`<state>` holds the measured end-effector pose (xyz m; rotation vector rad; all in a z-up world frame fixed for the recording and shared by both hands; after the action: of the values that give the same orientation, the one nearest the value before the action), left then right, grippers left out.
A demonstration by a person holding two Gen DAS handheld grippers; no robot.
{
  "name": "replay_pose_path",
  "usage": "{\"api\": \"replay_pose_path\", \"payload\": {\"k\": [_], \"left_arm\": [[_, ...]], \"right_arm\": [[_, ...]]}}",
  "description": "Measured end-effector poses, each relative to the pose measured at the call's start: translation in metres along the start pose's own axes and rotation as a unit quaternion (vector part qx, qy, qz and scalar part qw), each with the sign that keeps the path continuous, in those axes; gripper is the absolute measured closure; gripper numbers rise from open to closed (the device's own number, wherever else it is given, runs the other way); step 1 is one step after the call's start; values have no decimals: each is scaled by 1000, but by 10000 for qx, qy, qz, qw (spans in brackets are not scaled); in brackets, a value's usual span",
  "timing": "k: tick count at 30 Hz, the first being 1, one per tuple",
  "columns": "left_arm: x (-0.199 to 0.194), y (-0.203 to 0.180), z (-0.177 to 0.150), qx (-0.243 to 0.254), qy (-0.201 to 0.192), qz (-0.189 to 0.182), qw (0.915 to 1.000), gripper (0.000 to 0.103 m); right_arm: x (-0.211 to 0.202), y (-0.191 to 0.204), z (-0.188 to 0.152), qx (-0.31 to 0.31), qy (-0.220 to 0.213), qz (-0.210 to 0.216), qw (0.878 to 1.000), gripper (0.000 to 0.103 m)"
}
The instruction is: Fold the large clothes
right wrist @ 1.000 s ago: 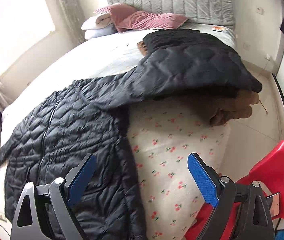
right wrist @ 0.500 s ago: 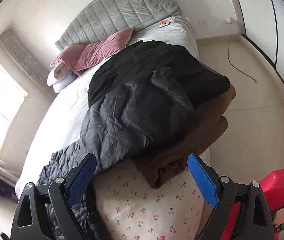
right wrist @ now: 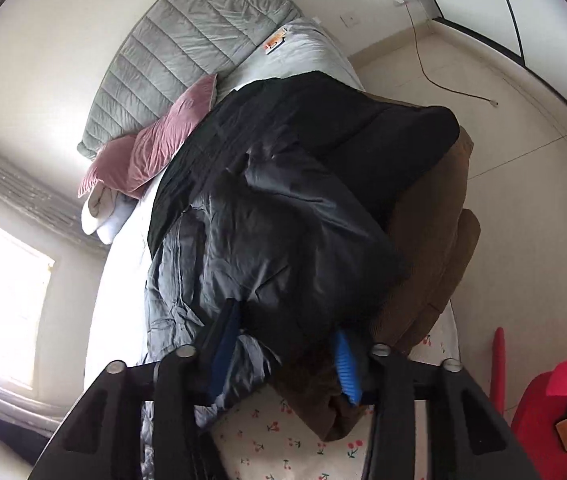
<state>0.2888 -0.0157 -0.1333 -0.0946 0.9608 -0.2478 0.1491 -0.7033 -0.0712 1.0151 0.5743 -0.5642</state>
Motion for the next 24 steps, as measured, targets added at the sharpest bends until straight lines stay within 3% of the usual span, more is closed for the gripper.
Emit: {"api": "replay_pose_path", "payload": {"k": [1, 2, 8, 16, 20, 24], "left_arm": [[-1, 1, 0, -15, -2, -12, 10000, 3], [-2, 3, 1, -30, -10, -27, 10000, 3], [-14, 9, 11, 19, -176, -128, 9998, 3], [-24, 21, 20, -133, -229, -330, 9991, 3], [-28, 24, 22, -197, -234, -425, 9986, 3], [-32, 28, 25, -172, -323, -357, 9987, 3]], "right_arm": [[-4, 3, 2, -48, -73, -15, 10000, 88], [-9, 7, 3, -143, -123, -55, 9998, 90], [-59, 78, 9, -1380, -629, -242, 9881, 95], [-124, 231, -9, -2510, -1144, 561, 9595, 97], [-125, 299, -46, -2990, -1143, 967, 9424, 97], [-111, 350, -94, -3243, -865, 1449, 9308, 97]]}}
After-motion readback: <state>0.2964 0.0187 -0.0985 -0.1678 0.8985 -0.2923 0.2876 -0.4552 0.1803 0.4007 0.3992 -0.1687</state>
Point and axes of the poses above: each gripper's, at about its wrist camera, not at the fingertips, and x roughly the way its jaws point, y to its left, z to its top, the point moved 9 cm from there along x, roughly the way its jaws point, and after that the axes turned 1 degree about -y, right-handed, at the moved point
